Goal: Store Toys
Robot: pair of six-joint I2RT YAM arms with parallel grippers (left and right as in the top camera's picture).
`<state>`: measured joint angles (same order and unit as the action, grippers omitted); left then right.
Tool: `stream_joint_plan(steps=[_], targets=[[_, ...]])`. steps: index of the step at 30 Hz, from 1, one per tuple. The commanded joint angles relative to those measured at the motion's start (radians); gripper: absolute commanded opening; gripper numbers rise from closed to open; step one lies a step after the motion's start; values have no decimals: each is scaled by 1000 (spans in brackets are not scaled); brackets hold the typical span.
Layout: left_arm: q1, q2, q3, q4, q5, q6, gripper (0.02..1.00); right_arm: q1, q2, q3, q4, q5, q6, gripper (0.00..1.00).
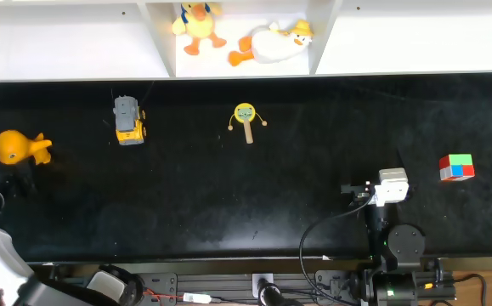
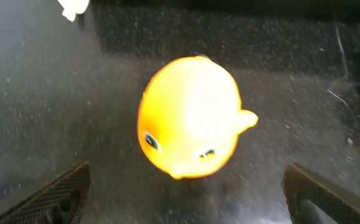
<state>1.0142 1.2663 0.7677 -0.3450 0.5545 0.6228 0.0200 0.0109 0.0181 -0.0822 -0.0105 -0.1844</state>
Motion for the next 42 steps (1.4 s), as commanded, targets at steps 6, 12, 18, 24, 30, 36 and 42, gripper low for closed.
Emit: stream_joint_plan(steps=[6, 12, 18, 24, 30, 36, 42], targets=[[-65, 142, 61, 97, 28, -29, 998, -1, -6, -13, 5, 3, 5, 996], [-78, 174, 67, 138, 12, -32, 978, -1, -6, -13, 5, 4, 5, 996], [-78, 176, 67, 152, -39, -75, 485, -1, -6, -13, 5, 3, 5, 996], [-79, 165, 67, 108, -28, -82, 97, -1, -6, -13, 5, 4, 5, 996], [-118, 19, 94, -58, -32, -162, 36, -1, -6, -13, 5, 3, 5, 996], [-255, 3, 287, -234, -193, -276, 38, -1, -6, -13, 5, 4, 5, 996], [-310, 4, 398, -211, -239, -392, 36, -1, -6, -13, 5, 4, 5, 996]])
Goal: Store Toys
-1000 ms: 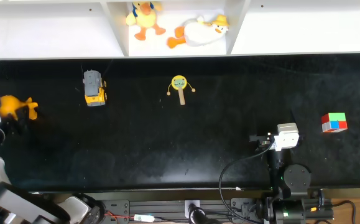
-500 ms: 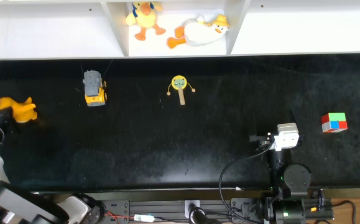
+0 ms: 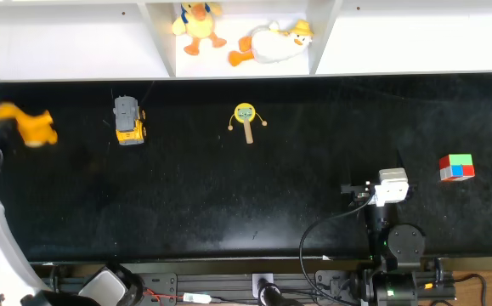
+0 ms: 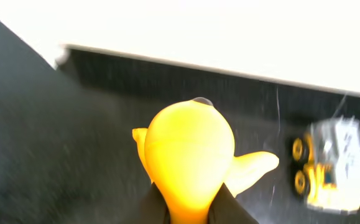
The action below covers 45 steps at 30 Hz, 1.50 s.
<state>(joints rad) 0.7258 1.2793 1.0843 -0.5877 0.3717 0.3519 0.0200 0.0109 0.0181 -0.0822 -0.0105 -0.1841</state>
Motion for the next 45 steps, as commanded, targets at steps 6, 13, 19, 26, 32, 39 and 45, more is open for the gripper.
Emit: stream_joint_plan(steps=[6, 13, 19, 26, 32, 39, 45], targets=[[-37, 19, 89, 108, -61, -197, 36, -1, -6, -13, 5, 3, 4, 993], [-121, 183, 176, 103, -95, -205, 36, -1, -6, -13, 5, 3, 4, 996], [-220, 271, 281, 100, -195, -227, 36, -1, -6, -13, 5, 3, 4, 996], [-261, 299, 342, 112, -220, -230, 38, -1, -6, -13, 5, 4, 4, 996], [-263, 310, 357, 131, -235, -230, 40, -1, -6, -13, 5, 4, 4, 996], [-263, 364, 358, 150, -252, -230, 38, -1, -6, -13, 5, 4, 4, 996], [-263, 403, 358, 196, -254, -230, 38, -1, -6, -13, 5, 3, 4, 996]])
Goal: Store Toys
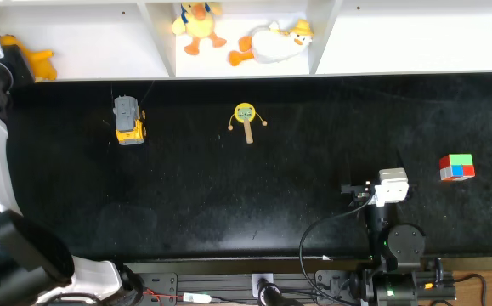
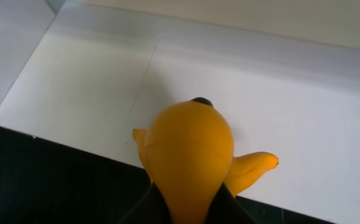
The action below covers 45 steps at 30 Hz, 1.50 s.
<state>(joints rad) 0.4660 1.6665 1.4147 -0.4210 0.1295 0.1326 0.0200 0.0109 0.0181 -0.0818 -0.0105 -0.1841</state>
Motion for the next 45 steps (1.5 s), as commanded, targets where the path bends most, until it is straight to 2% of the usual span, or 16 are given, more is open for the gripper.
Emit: stream_joint_plan(steps=[1, 13, 16, 19, 22, 23, 27, 29, 32, 40, 45], targets=[[-4, 23, 28, 41, -12, -11, 38, -1, -6, -13, 5, 3, 4, 996], [-32, 64, 28, 88, -24, -18, 53, -1, -6, -13, 5, 4, 4, 996], [-41, 77, 28, 103, -27, -19, 84, -1, -6, -13, 5, 4, 4, 996], [-45, 88, 28, 106, -27, -19, 183, -1, -6, -13, 5, 3, 4, 996], [-45, 98, 28, 116, -27, -18, 198, -1, -6, -13, 5, 4, 4, 996], [-46, 98, 28, 119, -27, -18, 257, -1, -6, -13, 5, 3, 4, 996], [-48, 98, 28, 136, -27, -18, 373, -1, -6, -13, 5, 4, 4, 996], [-48, 98, 28, 141, -27, -18, 590, -1, -6, -13, 5, 3, 4, 993], [-48, 97, 28, 139, -27, -18, 794, -1, -6, -13, 5, 3, 4, 996], [-49, 48, 26, 61, -56, -18, 998, -1, -6, -13, 5, 3, 4, 996], [-50, -34, 6, 13, -80, 1, 998, -1, -6, -13, 5, 3, 4, 996]])
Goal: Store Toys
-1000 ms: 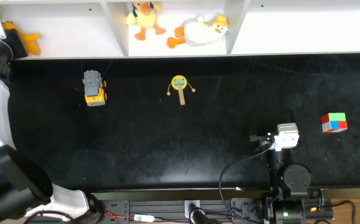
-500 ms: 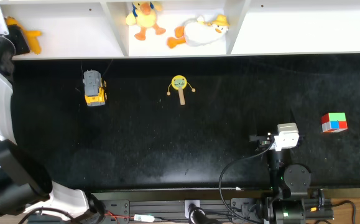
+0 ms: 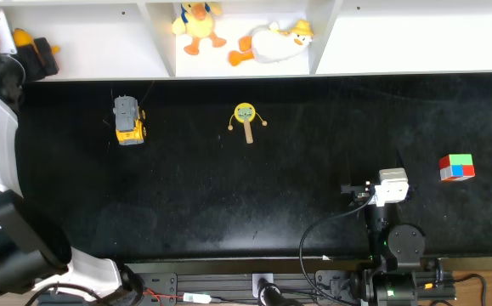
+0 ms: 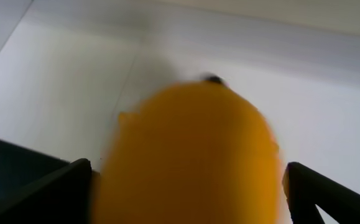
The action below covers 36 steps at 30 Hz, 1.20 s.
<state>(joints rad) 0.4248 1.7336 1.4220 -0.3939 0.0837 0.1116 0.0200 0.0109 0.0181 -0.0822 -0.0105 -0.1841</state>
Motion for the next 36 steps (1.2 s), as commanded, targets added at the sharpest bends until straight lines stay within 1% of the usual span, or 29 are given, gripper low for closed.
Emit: stream_joint_plan(steps=[1, 7, 13, 17, 20, 22, 25, 27, 29, 32, 36], targets=[[-8, -119, -11, -18, -39, 22, 996, -1, -6, -13, 5, 4, 4, 996], [-8, -254, -143, -23, -43, 22, 998, -1, -6, -13, 5, 3, 4, 993], [-20, -560, -499, 79, -41, 2, 998, -1, -6, -13, 5, 4, 4, 993], [-65, -739, -697, 56, -42, -140, 998, -1, -6, -13, 5, 3, 4, 993], [-141, -796, -792, 28, -41, -236, 998, -1, -6, -13, 5, 4, 4, 996], [-212, -788, -821, 14, -42, -273, 998, -1, -6, -13, 5, 4, 4, 996], [-307, -726, -825, 28, -42, -279, 998, -1, -6, -13, 5, 4, 4, 996], [-353, -663, -824, 69, -64, -318, 998, -1, -6, -13, 5, 4, 4, 996], [-375, -603, -822, 113, -91, -348, 998, -1, -6, -13, 5, 4, 4, 996], [-381, -492, -785, 167, -97, -348, 996, -1, -6, -13, 5, 3, 4, 996], [-381, -372, -719, 195, -97, -296, 1000, -1, -6, -13, 5, 4, 4, 996]])
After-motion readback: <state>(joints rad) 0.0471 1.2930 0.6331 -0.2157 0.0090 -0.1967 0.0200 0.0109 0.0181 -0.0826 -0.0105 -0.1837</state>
